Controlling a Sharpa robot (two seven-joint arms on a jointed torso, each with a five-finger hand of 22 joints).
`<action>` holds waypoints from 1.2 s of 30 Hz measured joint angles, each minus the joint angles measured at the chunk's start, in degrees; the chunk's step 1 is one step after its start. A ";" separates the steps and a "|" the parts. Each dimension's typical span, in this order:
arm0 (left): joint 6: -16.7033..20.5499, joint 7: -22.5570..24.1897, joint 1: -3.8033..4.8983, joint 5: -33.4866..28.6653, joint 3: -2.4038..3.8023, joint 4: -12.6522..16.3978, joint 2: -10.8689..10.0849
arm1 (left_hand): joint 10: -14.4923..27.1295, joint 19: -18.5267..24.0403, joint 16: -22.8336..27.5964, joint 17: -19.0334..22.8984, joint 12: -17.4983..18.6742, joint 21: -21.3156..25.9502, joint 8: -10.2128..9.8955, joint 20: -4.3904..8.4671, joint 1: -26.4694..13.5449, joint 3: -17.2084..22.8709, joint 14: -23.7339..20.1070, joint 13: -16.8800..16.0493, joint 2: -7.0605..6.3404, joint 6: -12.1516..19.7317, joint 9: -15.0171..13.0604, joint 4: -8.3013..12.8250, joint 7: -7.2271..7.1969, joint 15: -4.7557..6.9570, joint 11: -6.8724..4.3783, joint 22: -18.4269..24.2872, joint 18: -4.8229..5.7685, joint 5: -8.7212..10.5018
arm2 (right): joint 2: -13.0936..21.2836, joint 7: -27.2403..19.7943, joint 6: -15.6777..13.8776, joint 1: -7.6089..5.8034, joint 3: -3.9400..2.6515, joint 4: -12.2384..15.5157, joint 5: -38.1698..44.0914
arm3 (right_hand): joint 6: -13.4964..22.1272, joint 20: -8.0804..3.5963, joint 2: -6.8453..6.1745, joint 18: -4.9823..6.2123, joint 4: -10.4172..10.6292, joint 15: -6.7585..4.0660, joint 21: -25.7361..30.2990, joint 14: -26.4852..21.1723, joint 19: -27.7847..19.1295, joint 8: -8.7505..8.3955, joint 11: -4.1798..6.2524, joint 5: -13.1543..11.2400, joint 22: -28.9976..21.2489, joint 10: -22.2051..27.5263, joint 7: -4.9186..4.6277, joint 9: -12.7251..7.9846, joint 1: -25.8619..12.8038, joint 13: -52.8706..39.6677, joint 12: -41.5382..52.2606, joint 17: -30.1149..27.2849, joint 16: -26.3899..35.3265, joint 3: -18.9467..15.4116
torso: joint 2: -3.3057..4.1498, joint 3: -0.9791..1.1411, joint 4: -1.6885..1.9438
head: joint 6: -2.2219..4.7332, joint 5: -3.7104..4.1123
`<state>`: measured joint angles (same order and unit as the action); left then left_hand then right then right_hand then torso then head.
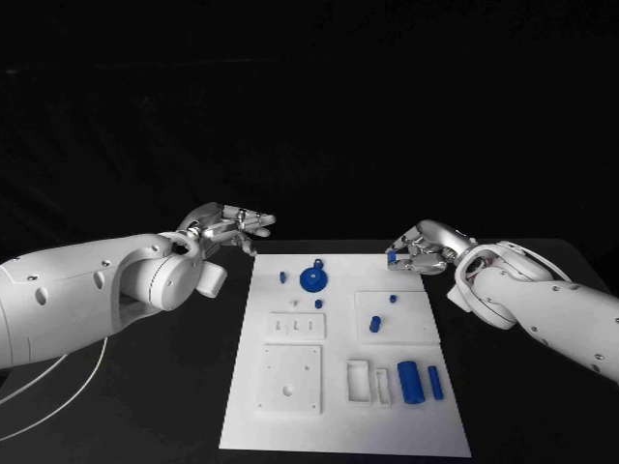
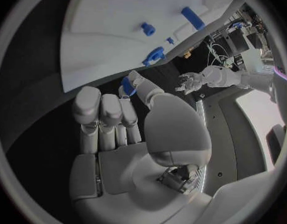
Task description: Assemble the parts on the task board
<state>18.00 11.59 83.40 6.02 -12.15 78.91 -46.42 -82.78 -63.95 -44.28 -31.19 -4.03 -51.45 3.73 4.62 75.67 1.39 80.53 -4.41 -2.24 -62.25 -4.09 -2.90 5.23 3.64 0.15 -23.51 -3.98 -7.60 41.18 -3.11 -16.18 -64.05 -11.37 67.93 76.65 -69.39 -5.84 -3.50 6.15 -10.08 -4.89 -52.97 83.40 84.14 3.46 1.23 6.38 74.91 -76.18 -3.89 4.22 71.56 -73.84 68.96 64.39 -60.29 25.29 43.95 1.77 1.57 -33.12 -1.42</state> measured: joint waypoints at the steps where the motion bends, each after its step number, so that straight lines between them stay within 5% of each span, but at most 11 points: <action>1: -0.30 -0.91 0.23 0.38 0.02 -0.38 0.41 | -0.67 0.13 -2.80 -2.07 -0.78 -2.17 0.08 0.49 -1.23 -0.56 -0.05 -0.71 0.04 -1.13 -0.23 -0.56 -0.49 0.48 -0.58 -1.54 0.01 0.00 | -0.16 0.43 0.14 -0.19 -0.02 0.43 0.14 | 0.00 0.00 0.00 0.00 0.00 0.00 0.00 0.00 0.00 0.00 0.00 0.00 0.00 0.00 0.00 0.00 0.00 0.00 0.00 0.00 0.00 0.00 | -0.15 0.01 -0.03 | -0.03 -0.08; 3: -1.34 -3.42 0.85 1.65 0.05 -1.34 1.43 | -1.25 0.11 -7.21 -5.28 -5.30 -5.69 0.55 1.38 -3.73 -1.56 0.46 -3.66 0.08 -3.51 -1.16 -1.56 -1.47 1.24 -1.46 -4.12 0.01 -0.86 | -0.60 1.33 0.52 -0.56 -0.06 1.40 0.47 | 0.00 0.00 0.00 -0.01 -0.15 0.00 0.20 0.00 0.00 -0.01 0.00 0.00 0.00 0.00 0.00 0.00 0.00 0.00 -0.23 0.00 0.00 0.17 | -0.50 -0.07 -0.07 | -0.08 -0.26; 6: -3.31 -7.34 1.67 3.91 0.11 -2.41 2.81 | -1.26 0.86 -12.09 -8.77 -11.57 -9.85 0.55 2.13 -6.95 -1.56 0.45 -8.39 -0.16 -4.95 -3.35 -3.39 -2.32 2.04 -2.42 -7.67 0.01 -7.96 | -1.46 2.39 1.06 -0.89 -0.08 2.39 0.93 | 0.00 0.01 0.00 -0.01 -0.15 0.00 0.20 0.00 0.00 -0.22 0.00 0.00 -0.01 0.00 0.00 0.00 0.00 0.00 -0.23 0.00 0.00 0.17 | -0.99 -0.14 -0.08 | -0.13 -0.45; 8: -4.70 -9.76 2.11 5.45 0.11 -3.10 3.71 | -1.21 1.56 -14.60 -10.52 -13.79 -11.79 0.21 2.59 -8.28 -0.78 0.15 -11.82 -0.93 -5.06 -6.40 -4.07 -2.40 2.34 -2.47 -10.16 0.01 -9.08 | -2.01 2.91 1.35 -0.97 -0.08 2.78 1.18 | 0.00 0.01 -0.01 -0.01 -0.15 0.00 0.20 0.00 0.00 -0.22 0.00 0.00 0.00 0.00 0.00 0.00 0.00 0.00 -0.23 0.00 0.00 0.17 | -1.27 -0.18 -0.09 | -0.19 -0.59; 16: -9.35 -21.00 3.30 12.96 0.13 -6.82 8.85 | -1.26 1.62 -18.21 -12.73 -15.99 -11.90 0.21 2.65 -10.91 2.00 0.43 -17.16 -4.49 -5.52 -13.94 -7.58 -2.87 2.62 -2.83 -14.15 0.01 -5.98 | -5.80 5.04 1.70 -1.16 -0.03 3.85 2.22 | 0.01 0.01 -0.03 -0.02 -0.15 0.01 0.20 0.00 -0.01 -0.22 0.00 1.84 -0.01 0.00 0.00 0.00 0.00 -0.25 -0.23 0.05 0.21 0.17 | -2.45 -0.24 -0.26 | -0.49 -2.01; 25: -11.77 -29.52 3.40 17.44 -0.03 -8.74 12.61 | -1.26 1.39 -20.02 -13.26 -15.99 -9.31 0.21 2.88 -11.50 2.23 0.43 -18.99 -5.11 -5.30 -24.51 -8.21 -3.51 2.62 -2.82 -18.66 0.01 -5.98 | -9.26 7.01 2.22 -1.21 0.25 3.55 2.99 | 0.04 0.02 -0.03 -0.02 0.10 0.01 0.20 0.00 -0.01 -0.22 -0.01 2.23 -0.01 0.00 -0.01 0.00 -0.01 -0.33 -0.23 0.05 0.21 -0.09 | -3.35 -0.41 -0.66 | -0.70 -2.33; 36: -13.61 -34.33 3.15 19.19 -0.10 -9.36 14.87 | -1.26 0.80 -20.02 -12.52 -15.99 -6.61 0.21 2.76 -11.52 2.12 0.43 -19.23 -5.53 -5.30 -25.41 -8.79 -3.51 2.61 -2.82 -22.75 0.00 -5.31 | -11.83 8.82 4.89 -1.31 1.13 3.26 3.40 | 0.31 0.02 0.41 -0.02 0.11 0.01 0.20 0.00 -0.01 -0.21 -0.01 2.96 -0.01 0.00 -0.08 0.00 -0.46 -0.45 -0.23 0.04 0.45 -1.34 | -3.72 -0.44 -0.68 | -0.99 -2.54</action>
<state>4.39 -22.74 86.54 25.20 -12.24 69.55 -31.55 -84.04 -63.15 -64.31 -43.72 -20.02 -58.06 3.95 7.38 64.15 3.51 80.96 -23.63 -7.77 -67.54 -29.50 -11.69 1.72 6.25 -2.67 -46.26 -3.98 -12.91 29.35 5.71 -11.29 -65.36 -10.24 71.19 80.06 -69.08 -5.82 -3.10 6.13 -9.97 -4.88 -52.77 83.40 84.13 3.24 1.22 9.34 74.90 -76.18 -3.97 4.22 71.10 -74.29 68.73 64.43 -59.84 23.95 40.22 1.33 0.89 -34.12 -3.96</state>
